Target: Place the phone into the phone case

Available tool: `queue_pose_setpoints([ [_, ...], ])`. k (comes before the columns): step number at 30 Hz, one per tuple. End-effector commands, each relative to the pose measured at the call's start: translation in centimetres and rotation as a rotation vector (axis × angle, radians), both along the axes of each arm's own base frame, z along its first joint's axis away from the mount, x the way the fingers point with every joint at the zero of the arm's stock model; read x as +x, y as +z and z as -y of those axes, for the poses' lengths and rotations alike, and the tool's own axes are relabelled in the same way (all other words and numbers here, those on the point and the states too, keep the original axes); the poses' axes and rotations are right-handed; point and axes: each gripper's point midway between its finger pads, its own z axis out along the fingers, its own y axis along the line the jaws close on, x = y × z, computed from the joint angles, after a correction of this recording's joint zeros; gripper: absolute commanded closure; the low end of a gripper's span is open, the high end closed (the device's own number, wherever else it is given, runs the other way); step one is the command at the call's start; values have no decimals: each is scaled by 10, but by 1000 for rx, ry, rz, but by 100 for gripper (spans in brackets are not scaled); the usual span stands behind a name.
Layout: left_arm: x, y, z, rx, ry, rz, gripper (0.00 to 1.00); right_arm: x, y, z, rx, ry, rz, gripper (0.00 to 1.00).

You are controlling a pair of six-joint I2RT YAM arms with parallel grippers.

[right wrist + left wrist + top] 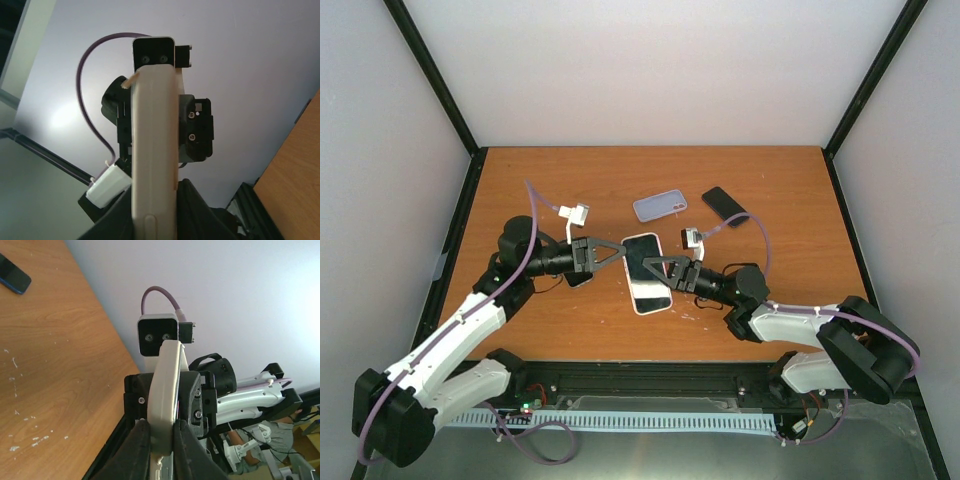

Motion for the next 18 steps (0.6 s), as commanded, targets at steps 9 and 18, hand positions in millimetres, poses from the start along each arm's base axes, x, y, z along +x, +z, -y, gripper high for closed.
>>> queue_pose_setpoints([
  [9, 17, 3, 0, 94, 32, 57, 100, -3, 12, 5, 1, -39, 70, 73],
  [18, 2, 19, -2, 55, -7, 115, 52, -4, 21, 8, -43, -71, 124, 87],
])
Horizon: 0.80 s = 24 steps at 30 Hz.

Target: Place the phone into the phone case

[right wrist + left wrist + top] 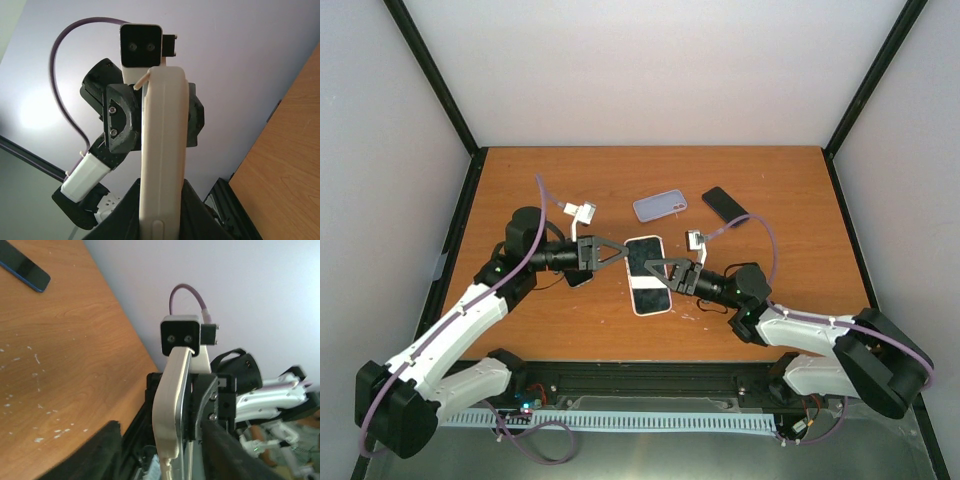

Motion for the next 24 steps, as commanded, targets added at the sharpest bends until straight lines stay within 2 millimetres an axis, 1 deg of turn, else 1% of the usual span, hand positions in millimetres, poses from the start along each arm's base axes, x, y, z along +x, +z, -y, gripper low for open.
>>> queue_pose_setpoints([
  [1, -3, 26, -3, -37, -3, 108, 50, -6, 30, 3, 42, -4, 106, 87],
  [4, 1, 21, 0, -25, -15, 95, 49, -7, 31, 2, 42, 5, 111, 87],
  [10, 0, 22, 5, -38, -61, 91, 52, -4, 29, 0, 28, -2, 104, 86],
  [11, 0, 21, 5, -37, -63, 89, 54, -4, 28, 0, 24, -3, 104, 86],
  [12, 1, 19, 6, -34, -65, 82, 57, -3, 29, -1, 23, -4, 105, 86],
  [13, 2, 16, 6, -28, -65, 72, 63, -2, 28, -1, 19, -4, 103, 85],
  [14, 3, 12, 7, -19, -64, 61, 74, -2, 29, -2, 19, -5, 105, 84],
  [16, 7, 5, 8, 2, -58, 43, 91, -2, 28, -4, 7, -2, 108, 82],
  [17, 9, 3, 8, 10, -55, 41, 95, -1, 27, -4, -2, -4, 106, 80],
  [19, 11, 0, 7, 25, -47, 43, 99, 1, 23, -3, -26, -19, 99, 73],
  [20, 12, 0, 7, 34, -38, 49, 100, 3, 23, -2, -37, -37, 101, 70],
  [22, 13, -1, 6, 49, -35, 55, 100, 6, 22, 1, -60, -66, 99, 68],
  [24, 13, -2, 6, 57, -38, 58, 100, 8, 22, 4, -80, -94, 99, 68],
])
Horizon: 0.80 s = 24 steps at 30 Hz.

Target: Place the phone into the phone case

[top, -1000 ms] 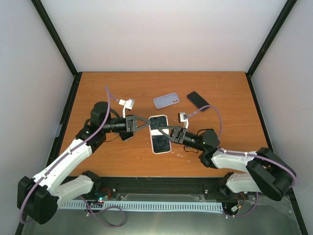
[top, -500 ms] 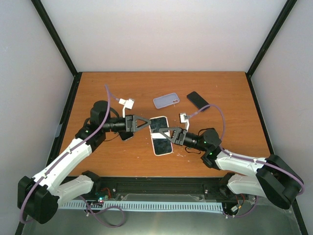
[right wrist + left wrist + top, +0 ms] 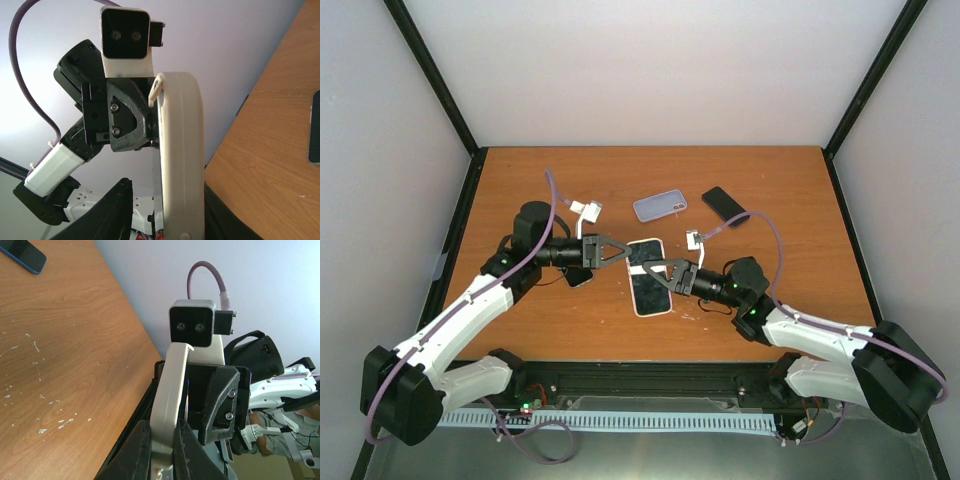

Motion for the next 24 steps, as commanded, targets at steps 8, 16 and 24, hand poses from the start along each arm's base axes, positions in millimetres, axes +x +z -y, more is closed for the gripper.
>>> queue_pose_setpoints([
  [8, 2, 6, 0, 42, -19, 56, 99, 5, 48, 12, 22, -100, 122, 87],
  [16, -16, 20, 1, -83, -69, 45, 61, 9, 73, 15, 96, -120, 119, 89],
  [24, -27, 30, 1, -141, -126, 71, 82, 6, 86, 13, 171, -87, 110, 89],
])
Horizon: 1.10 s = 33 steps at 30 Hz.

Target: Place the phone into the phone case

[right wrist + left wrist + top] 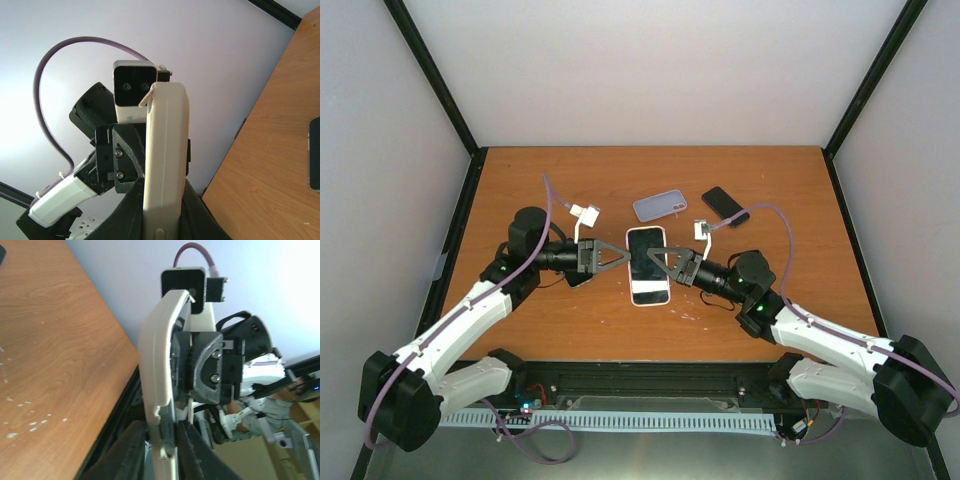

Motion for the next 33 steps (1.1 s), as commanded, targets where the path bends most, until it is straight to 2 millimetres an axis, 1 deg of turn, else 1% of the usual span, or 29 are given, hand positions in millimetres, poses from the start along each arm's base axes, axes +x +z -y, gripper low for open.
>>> queue_pose_setpoints([
  [1, -13, 29, 0, -86, -61, 90, 87, -8, 56, 5, 175, 29, 100, 89],
  [3, -19, 38, -1, -108, -82, 128, 96, -10, 57, 7, 202, 35, 107, 89],
  [5, -26, 46, -3, -126, -109, 169, 100, -13, 57, 9, 232, 48, 110, 89],
  [8, -43, 59, -7, -160, -165, 253, 100, -19, 58, 10, 262, 81, 114, 90],
  [10, -51, 63, -9, -175, -193, 301, 100, -22, 60, 10, 286, 100, 110, 90],
  [12, -54, 66, -10, -178, -200, 321, 100, -25, 64, 10, 311, 124, 117, 91],
  [13, -51, 65, -9, -167, -189, 316, 98, -27, 65, 10, 320, 135, 120, 91],
  [14, -47, 64, -9, -149, -169, 313, 91, -29, 68, 11, 332, 148, 124, 91],
  [15, -43, 65, -8, -137, -150, 315, 81, -30, 68, 11, 340, 155, 123, 91],
  [16, -41, 65, -8, -131, -140, 311, 75, -31, 69, 11, 345, 160, 124, 91],
  [18, -36, 64, -8, -124, -117, 306, 66, -31, 69, 9, 340, 169, 125, 91],
  [21, -28, 61, -7, -100, -86, 295, 56, -32, 68, 9, 337, 172, 123, 90],
  [23, -23, 60, -6, -91, -75, 283, 43, -32, 66, 8, 323, 171, 124, 91],
  [24, -22, 60, -5, -91, -71, 280, 40, -31, 64, 7, 314, 168, 121, 91],
  [28, -22, 64, -5, -109, -67, 278, 30, -28, 59, 5, 277, 152, 124, 90],
  [31, -20, 63, -4, -111, -65, 270, 29, -24, 54, 1, 239, 139, 122, 90],
  [33, -15, 58, -2, -102, -59, 252, 29, -23, 52, 0, 224, 132, 123, 90],
])
